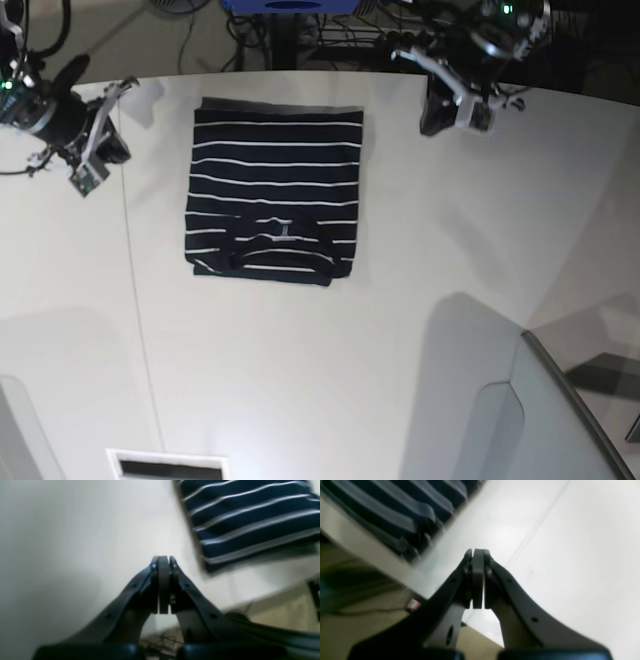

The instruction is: Layout the t-shirt on the table in an organized manner, then fold the t-shirt properly

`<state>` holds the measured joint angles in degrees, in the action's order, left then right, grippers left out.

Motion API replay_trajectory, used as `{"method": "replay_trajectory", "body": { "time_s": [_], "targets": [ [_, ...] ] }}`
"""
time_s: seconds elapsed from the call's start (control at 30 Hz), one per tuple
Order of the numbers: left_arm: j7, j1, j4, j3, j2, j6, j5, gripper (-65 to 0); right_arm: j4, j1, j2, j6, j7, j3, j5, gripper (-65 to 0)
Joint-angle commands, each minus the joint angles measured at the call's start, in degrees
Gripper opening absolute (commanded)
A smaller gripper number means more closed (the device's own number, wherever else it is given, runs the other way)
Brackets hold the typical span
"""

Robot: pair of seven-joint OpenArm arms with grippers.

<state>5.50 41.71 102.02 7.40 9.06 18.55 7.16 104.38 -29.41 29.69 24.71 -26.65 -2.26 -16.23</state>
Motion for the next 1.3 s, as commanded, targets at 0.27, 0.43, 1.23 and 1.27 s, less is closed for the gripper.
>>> {"method": "replay_trajectory", "body": {
  "time_s": [0.27, 0.43, 1.23, 1.27],
  "targets": [
    [-7.6, 11.9, -6.8, -1.1, -2.2, 0.0, -2.3, -65.0, 0.1, -8.6, 2.9, 0.4, -8.4, -2.4, -9.0, -65.0],
    [-10.5, 12.8, -16.8, -4.5, -3.7, -0.1, -17.0, -65.0, -2.4, -10.9, 1.4, 0.3, -12.6, -3.2, -14.2, -65.0],
    [-32.1, -31.5, -99.0, -13.3, -4.0, -8.2, -21.4, -65.0, -101.3, 15.3, -24.9, -24.5, 57.0, -13.1, 18.1, -64.8],
    [-32.0, -31.9, -98.4, -13.3, -4.0, -9.6, -21.4, -65.0, -100.6, 15.2, -24.4, -26.9, 58.2, -13.1, 18.1, -64.8]
  ]
}}
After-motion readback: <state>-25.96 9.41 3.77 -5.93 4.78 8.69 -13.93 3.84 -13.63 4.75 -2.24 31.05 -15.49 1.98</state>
